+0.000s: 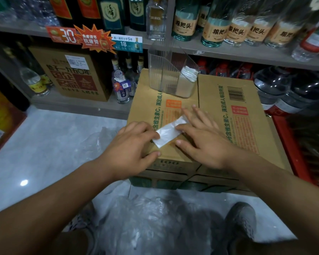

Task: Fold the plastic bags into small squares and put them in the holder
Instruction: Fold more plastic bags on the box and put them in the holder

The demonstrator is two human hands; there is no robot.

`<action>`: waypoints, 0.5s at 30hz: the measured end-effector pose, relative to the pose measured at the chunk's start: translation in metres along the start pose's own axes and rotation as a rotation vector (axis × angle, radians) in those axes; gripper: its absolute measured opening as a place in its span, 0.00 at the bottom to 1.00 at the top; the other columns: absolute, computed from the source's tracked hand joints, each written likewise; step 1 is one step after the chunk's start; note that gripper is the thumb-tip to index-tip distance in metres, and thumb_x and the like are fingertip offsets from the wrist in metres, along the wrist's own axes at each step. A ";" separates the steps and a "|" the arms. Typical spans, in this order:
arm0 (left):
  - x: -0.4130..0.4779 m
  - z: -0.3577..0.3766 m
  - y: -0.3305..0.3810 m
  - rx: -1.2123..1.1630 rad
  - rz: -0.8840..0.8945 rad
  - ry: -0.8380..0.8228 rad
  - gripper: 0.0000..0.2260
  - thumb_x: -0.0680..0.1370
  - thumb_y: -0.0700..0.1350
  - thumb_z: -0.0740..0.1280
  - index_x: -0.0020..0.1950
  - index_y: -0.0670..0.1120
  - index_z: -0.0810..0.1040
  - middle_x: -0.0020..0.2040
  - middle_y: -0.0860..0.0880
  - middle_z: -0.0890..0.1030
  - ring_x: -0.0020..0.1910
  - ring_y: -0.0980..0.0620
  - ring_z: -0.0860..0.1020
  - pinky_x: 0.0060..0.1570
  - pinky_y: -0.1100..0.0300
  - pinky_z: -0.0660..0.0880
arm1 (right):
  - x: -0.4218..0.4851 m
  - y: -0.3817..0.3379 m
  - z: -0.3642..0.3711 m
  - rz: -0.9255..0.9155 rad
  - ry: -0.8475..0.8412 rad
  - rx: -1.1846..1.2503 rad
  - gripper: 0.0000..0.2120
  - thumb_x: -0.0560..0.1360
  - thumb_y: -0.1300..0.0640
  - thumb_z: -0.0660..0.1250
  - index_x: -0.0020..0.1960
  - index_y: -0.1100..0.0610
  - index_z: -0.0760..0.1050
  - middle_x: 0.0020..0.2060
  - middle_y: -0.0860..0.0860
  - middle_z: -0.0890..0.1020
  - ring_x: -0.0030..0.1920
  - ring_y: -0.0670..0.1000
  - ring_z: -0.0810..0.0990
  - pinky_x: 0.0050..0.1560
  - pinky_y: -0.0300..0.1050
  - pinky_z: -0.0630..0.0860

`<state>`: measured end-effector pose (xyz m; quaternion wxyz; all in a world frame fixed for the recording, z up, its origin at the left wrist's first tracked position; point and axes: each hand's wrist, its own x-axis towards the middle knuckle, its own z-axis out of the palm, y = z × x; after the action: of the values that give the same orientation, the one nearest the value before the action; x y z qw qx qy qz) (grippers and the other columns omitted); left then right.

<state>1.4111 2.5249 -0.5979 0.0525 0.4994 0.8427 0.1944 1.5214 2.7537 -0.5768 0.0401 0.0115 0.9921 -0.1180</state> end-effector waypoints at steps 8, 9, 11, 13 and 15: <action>-0.009 0.003 0.000 -0.011 0.093 0.075 0.15 0.73 0.58 0.68 0.56 0.53 0.84 0.50 0.56 0.78 0.53 0.51 0.76 0.53 0.53 0.70 | -0.014 -0.015 0.005 -0.155 0.090 0.198 0.28 0.70 0.42 0.76 0.66 0.51 0.75 0.66 0.46 0.72 0.68 0.48 0.66 0.69 0.47 0.66; -0.009 0.004 0.001 -0.016 0.099 0.093 0.13 0.73 0.56 0.70 0.54 0.53 0.84 0.48 0.56 0.78 0.52 0.51 0.76 0.52 0.53 0.68 | -0.015 -0.017 0.008 -0.162 0.086 0.195 0.27 0.69 0.42 0.77 0.65 0.51 0.76 0.66 0.46 0.73 0.68 0.48 0.67 0.69 0.48 0.67; -0.010 0.005 0.004 -0.043 0.106 0.119 0.10 0.72 0.54 0.71 0.51 0.54 0.85 0.46 0.57 0.79 0.50 0.52 0.77 0.51 0.55 0.67 | -0.015 -0.018 0.012 -0.171 0.099 0.184 0.26 0.68 0.42 0.78 0.62 0.50 0.77 0.64 0.46 0.74 0.67 0.50 0.69 0.68 0.52 0.68; -0.011 0.005 0.005 -0.086 0.101 0.121 0.09 0.74 0.55 0.70 0.50 0.54 0.86 0.45 0.58 0.79 0.49 0.54 0.77 0.51 0.56 0.67 | -0.015 -0.018 0.015 -0.181 0.123 0.176 0.23 0.68 0.44 0.78 0.59 0.50 0.77 0.62 0.46 0.76 0.65 0.51 0.71 0.65 0.54 0.70; -0.011 0.004 0.006 -0.129 0.085 0.112 0.12 0.75 0.58 0.66 0.49 0.55 0.86 0.45 0.59 0.79 0.49 0.56 0.76 0.52 0.56 0.68 | -0.014 -0.019 0.016 -0.190 0.150 0.170 0.20 0.69 0.46 0.77 0.57 0.50 0.78 0.60 0.46 0.77 0.63 0.51 0.72 0.63 0.55 0.72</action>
<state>1.4229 2.5190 -0.6005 0.0287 0.5187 0.8080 0.2778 1.5363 2.7313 -0.5868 -0.0465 -0.0703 0.9754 -0.2038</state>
